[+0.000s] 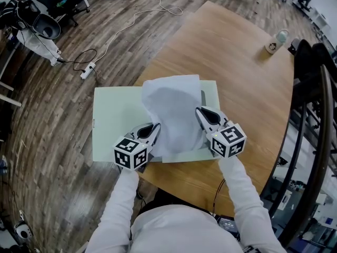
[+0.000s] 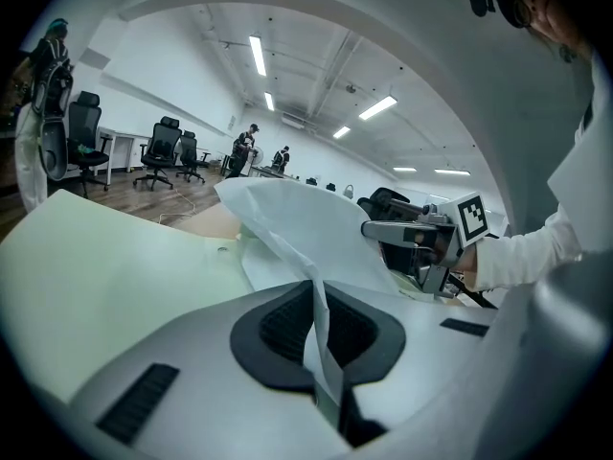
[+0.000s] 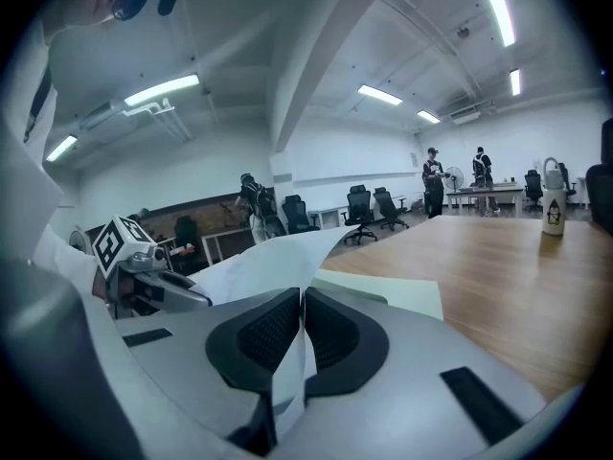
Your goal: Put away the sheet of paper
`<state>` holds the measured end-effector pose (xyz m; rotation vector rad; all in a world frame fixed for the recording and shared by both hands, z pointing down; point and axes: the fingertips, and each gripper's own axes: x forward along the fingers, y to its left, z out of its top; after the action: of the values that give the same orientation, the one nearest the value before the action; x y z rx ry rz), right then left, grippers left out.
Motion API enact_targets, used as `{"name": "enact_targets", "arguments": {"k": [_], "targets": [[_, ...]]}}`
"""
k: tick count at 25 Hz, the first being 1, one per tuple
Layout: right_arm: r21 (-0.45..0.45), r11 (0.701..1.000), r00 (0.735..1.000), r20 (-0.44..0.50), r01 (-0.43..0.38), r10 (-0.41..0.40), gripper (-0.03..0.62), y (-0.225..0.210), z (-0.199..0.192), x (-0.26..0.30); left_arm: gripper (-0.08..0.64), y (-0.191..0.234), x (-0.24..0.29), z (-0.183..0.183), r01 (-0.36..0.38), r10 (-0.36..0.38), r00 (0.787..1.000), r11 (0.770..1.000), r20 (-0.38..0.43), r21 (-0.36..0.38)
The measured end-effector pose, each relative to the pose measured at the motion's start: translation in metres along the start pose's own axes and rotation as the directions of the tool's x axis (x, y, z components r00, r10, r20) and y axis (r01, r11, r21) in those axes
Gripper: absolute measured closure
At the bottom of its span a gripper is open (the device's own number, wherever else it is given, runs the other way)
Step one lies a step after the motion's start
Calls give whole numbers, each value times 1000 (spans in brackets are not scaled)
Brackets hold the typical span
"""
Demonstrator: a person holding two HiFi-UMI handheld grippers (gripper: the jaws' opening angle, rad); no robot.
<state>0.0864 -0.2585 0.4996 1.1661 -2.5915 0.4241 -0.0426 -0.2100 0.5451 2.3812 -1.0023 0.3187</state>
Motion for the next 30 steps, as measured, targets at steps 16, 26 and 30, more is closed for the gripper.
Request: {"name": "enact_targets", "arguments": {"k": [16, 26, 30], "targets": [[58, 994, 995, 46, 91, -94, 538, -21, 12, -10, 543, -2, 10, -20, 4, 0, 992, 1000, -126, 28], [-48, 997, 998, 27, 54, -53, 538, -8, 31, 17, 543, -8, 10, -32, 0, -7, 986, 999, -168, -39], [-55, 998, 999, -9, 36, -37, 538, 0, 30, 42, 543, -7, 9, -34, -10, 1, 987, 999, -163, -51]]}}
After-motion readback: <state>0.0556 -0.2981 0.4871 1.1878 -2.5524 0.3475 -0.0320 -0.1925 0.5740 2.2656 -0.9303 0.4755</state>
